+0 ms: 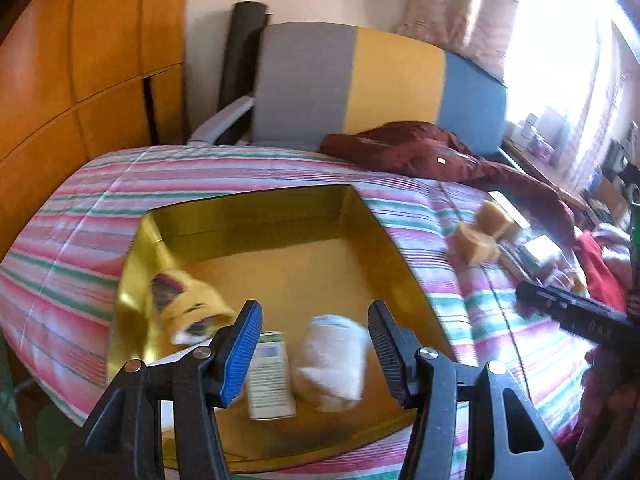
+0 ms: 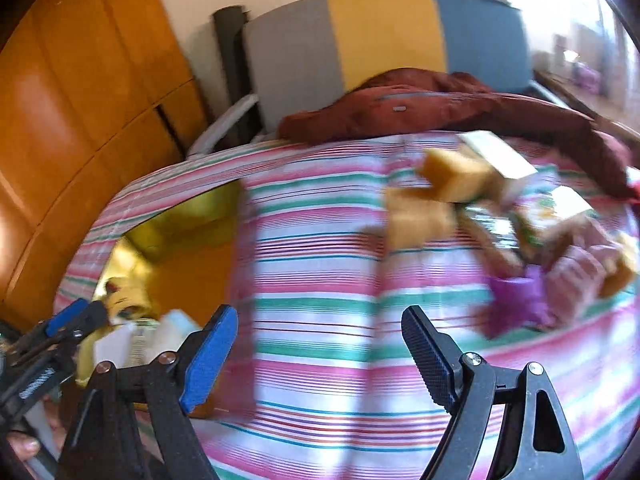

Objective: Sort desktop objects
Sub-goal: 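Withdraw both tools from the tray back toward the item pile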

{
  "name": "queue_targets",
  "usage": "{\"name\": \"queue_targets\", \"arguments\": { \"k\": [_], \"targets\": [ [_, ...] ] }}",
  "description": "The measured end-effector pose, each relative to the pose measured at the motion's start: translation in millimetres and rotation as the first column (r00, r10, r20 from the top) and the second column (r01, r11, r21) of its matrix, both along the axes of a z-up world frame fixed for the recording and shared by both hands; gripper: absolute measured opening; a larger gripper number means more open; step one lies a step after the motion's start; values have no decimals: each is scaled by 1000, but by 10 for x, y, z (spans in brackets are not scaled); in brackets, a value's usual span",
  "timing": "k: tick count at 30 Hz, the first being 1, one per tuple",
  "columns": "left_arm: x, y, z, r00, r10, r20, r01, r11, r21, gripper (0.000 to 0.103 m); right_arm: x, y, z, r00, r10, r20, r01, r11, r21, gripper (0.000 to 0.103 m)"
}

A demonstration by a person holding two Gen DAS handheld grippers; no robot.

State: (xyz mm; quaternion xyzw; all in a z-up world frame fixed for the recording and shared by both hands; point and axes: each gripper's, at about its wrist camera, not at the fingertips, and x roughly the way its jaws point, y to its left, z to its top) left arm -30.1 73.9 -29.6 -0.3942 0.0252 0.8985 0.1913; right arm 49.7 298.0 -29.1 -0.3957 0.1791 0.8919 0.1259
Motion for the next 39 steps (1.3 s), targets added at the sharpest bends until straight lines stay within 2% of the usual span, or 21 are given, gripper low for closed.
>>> {"name": "queue_targets", "arguments": {
  "k": [4, 9, 12, 17, 23, 26, 28, 30, 34, 39],
  "targets": [
    [80, 284, 19, 997, -77, 8, 77, 997, -3, 56, 310, 513, 0, 992, -124, 18, 124, 992, 3, 85],
    [192, 606, 48, 987, -162, 4, 162, 987, -13, 56, 640, 1221, -42, 958, -281, 58, 283, 959, -26, 87],
    [245, 782, 54, 978, -208, 5, 208, 978, -17, 56, 741, 1548, -111, 937, -335, 98, 339, 940, -29, 88],
    [315, 1020, 36, 964, -264, 18, 264, 964, -23, 56, 748, 1894, -252, 927, -343, 150, 354, 934, -52, 88],
    [340, 1314, -20, 948, -315, 43, 316, 948, -38, 56, 657, 2072, -462, 932, -321, 166, 339, 936, -94, 87],
    [317, 1457, -82, 941, -332, 73, 335, 942, -29, 56, 585, 2085, -568, 932, -309, 191, 334, 936, -115, 71],
    [307, 1574, -134, 933, -347, 97, 351, 936, -21, 56, 554, 2077, -566, 938, -294, 184, 317, 942, -111, 53],
    [306, 1672, -177, 924, -363, 117, 367, 930, -13, 56, 534, 2063, -553, 942, -283, 180, 304, 948, -99, 42],
    [292, 1876, -251, 909, -386, 155, 390, 921, 6, 56, 538, 2033, -510, 955, -252, 158, 270, 957, -110, 34],
    [283, 2168, -357, 889, -409, 204, 413, 910, 26, 56, 595, 1971, -388, 972, -214, 94, 226, 964, -140, 33]
  ]
}}
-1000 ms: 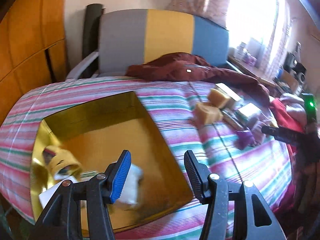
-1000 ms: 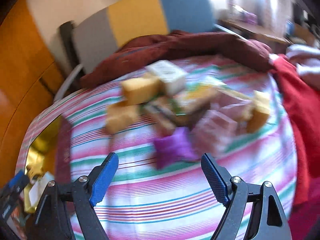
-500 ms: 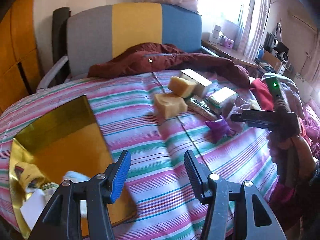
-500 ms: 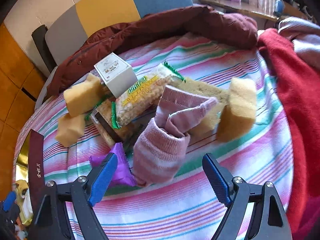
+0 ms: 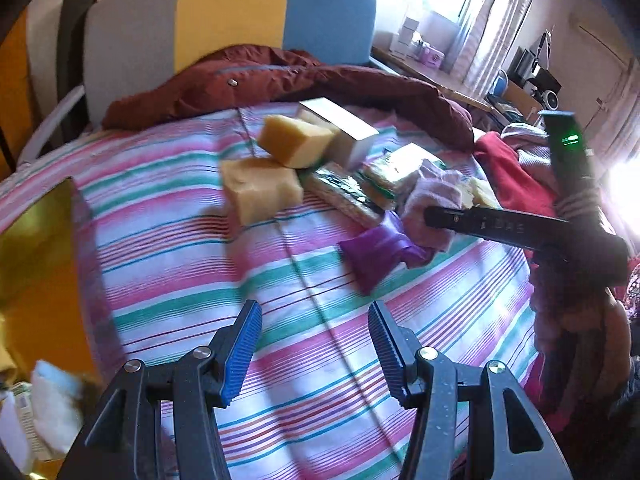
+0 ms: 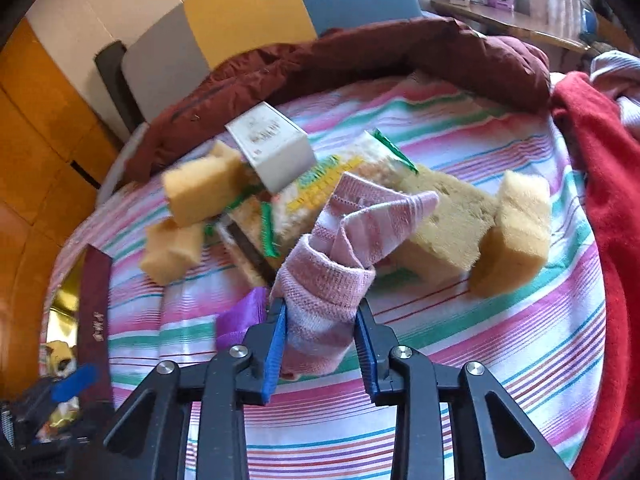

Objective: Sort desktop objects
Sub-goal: 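Withdraw both tools from the tray back toward the item pile, then grasp the pink sock with the right tool while the left grasps the purple pouch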

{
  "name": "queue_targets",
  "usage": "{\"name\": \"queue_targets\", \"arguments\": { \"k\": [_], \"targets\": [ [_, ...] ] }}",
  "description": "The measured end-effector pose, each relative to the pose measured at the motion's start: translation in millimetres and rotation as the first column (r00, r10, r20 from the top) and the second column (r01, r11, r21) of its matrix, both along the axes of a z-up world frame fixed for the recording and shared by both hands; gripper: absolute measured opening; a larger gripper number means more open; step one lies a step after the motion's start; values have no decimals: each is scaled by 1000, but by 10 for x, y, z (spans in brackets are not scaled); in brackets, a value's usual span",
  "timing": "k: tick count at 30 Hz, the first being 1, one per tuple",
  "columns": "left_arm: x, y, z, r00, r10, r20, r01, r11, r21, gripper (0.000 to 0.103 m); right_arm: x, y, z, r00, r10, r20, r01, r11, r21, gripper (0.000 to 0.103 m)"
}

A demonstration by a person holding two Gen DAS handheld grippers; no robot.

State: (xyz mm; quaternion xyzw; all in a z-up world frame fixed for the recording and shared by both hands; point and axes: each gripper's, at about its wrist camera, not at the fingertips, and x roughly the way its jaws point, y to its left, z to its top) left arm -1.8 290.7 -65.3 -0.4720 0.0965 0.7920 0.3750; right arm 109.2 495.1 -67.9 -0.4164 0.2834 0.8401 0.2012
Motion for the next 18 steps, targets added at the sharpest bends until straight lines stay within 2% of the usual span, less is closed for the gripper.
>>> {"name": "queue_targets", "arguments": {
  "k": [4, 7, 8, 12, 18],
  "targets": [
    [-39, 230, -85, 999, -3, 45, 3, 1000, 0, 58, 64, 3, 100, 999, -10, -47, 10, 1000, 7, 33],
    [-68, 382, -146, 996, 0, 90, -1, 1000, 10, 61, 63, 27, 57, 999, -47, 16, 46, 998, 38, 33],
    [-68, 431, -162, 995, 0, 101, -1, 1000, 12, 61, 57, 36, 60, 999, -47, 14, 46, 998, 36, 33],
    [-84, 593, -206, 993, 17, 120, -19, 1000, 14, 63, 117, 2, 224, 997, -27, -74, 32, 997, 64, 33],
    [-201, 702, -332, 978, 82, 192, -86, 996, 12, 65, 180, 32, 305, 993, -81, -86, 91, 989, 117, 33]
  ]
}}
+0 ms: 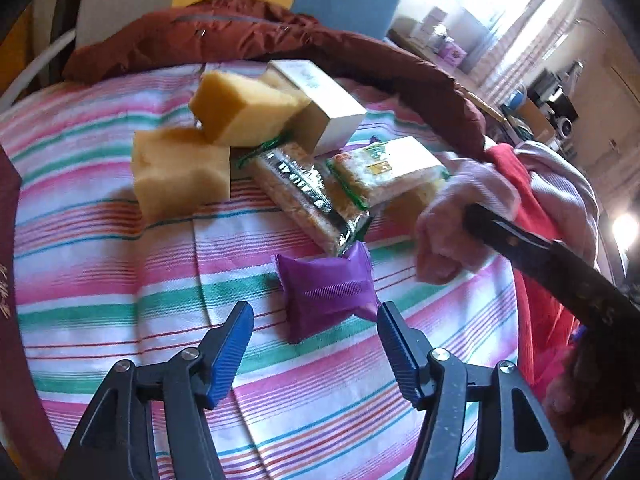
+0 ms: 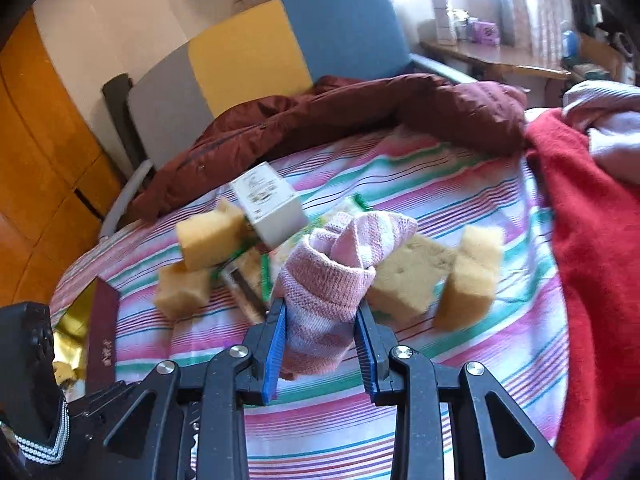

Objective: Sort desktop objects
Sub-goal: 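Grasp the pink sock with the right tool while the left grasps the purple pouch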

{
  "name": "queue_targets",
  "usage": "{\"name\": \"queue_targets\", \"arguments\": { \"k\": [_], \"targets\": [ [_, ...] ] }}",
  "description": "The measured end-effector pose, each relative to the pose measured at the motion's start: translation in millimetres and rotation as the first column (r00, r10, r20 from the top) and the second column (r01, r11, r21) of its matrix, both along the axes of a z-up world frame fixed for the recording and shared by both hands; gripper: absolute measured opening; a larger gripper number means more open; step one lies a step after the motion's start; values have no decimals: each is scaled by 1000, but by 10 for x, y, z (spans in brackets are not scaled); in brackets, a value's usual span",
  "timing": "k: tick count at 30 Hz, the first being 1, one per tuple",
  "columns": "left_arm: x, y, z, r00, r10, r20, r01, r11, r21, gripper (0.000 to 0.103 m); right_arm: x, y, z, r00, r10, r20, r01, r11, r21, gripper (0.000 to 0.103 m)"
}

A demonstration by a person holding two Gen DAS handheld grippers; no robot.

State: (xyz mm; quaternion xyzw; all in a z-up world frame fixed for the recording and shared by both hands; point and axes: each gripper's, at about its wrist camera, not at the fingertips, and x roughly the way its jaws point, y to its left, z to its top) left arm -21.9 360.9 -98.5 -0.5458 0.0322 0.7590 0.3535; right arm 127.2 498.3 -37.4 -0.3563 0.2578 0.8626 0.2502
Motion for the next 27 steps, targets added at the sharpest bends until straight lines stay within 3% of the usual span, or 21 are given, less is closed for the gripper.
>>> {"name": "queue_targets", "arguments": {
  "k": [7, 16, 22, 27],
  "targets": [
    [24, 177, 30, 997, -17, -76, 15, 1000, -27, 68, 56, 55, 68, 998, -29, -48, 29, 1000, -2, 33],
    [-24, 411, -172, 996, -47, -80, 38, 994, -101, 69, 71, 24, 155, 995, -21, -96, 23, 999, 24, 33],
    [0, 411, -195, 987, -74, -141, 61, 993, -100, 66, 18, 8, 152, 996, 0, -88, 3, 999, 35, 33],
    [63, 377, -209, 974, -115, -196, 94, 989, -112, 58, -10, -12, 142, 997, 15, -76, -12, 999, 46, 33]
  ]
}}
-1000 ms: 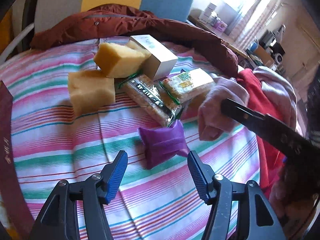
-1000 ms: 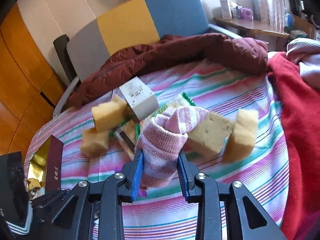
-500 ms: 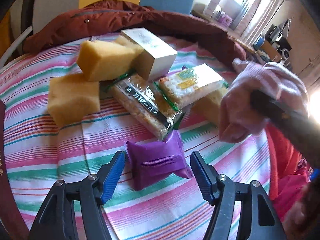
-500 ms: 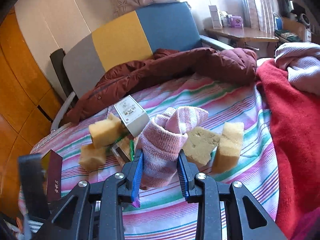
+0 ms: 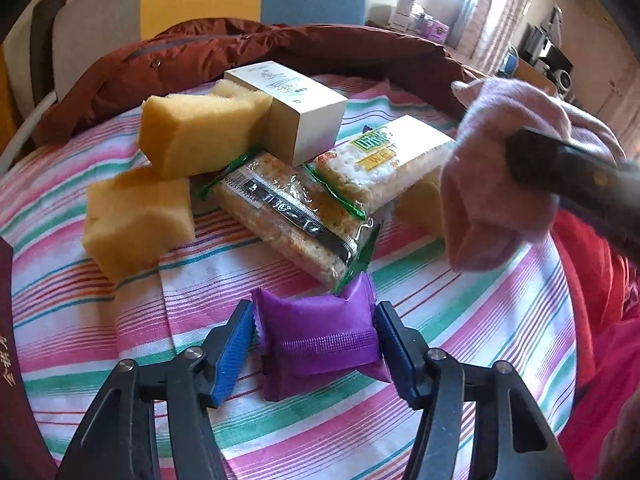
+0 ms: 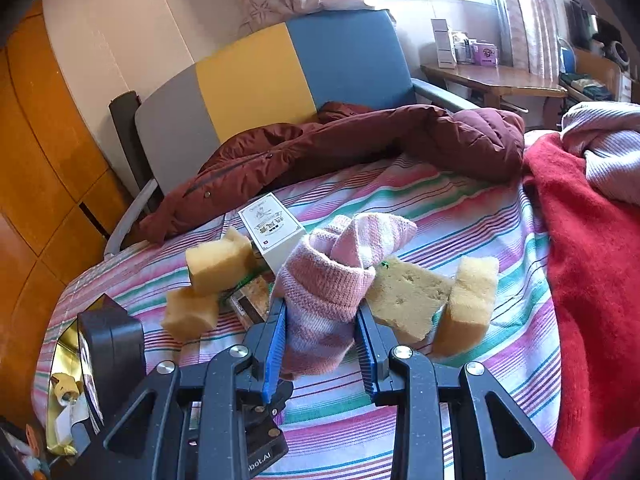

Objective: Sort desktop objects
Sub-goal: 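Grasp the pink sock with the right tool while the left grasps the purple pouch, then carry the pink sock and purple pouch over the tray and release the sock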

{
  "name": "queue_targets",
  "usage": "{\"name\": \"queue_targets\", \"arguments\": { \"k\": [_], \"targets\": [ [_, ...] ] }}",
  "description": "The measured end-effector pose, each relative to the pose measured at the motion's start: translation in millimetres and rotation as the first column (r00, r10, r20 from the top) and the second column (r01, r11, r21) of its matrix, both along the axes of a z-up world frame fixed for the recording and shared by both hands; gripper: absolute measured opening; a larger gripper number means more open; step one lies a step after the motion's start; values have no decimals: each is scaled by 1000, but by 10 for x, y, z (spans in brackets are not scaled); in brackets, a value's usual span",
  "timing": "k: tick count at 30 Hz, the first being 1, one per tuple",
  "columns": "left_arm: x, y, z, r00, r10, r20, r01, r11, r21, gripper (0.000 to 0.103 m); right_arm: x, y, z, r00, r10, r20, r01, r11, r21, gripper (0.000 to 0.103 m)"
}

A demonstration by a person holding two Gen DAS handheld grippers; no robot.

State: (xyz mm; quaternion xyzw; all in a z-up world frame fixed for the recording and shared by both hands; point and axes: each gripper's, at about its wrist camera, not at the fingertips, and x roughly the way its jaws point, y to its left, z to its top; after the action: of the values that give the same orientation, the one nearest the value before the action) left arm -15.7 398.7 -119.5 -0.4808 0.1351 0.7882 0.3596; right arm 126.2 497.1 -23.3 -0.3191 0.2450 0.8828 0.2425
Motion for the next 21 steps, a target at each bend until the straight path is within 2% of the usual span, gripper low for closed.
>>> {"name": "queue_targets", "arguments": {
  "k": [3, 12, 21],
  "targets": [
    [5, -54, 4, 1000, -10, -5, 10, 1000, -5, 54, -8, -9, -3, 1000, 16, -6, -16, 1000, -5, 33],
    [177, -392, 25, 999, -20, -51, 19, 1000, -15, 52, -142, -204, -2, 989, 148, -12, -148, 989, 8, 33],
    [295, -769, 78, 997, 11, -72, -11, 1000, -4, 52, -282, -487, -50, 957, 291, 8, -291, 957, 24, 33]
  ]
}}
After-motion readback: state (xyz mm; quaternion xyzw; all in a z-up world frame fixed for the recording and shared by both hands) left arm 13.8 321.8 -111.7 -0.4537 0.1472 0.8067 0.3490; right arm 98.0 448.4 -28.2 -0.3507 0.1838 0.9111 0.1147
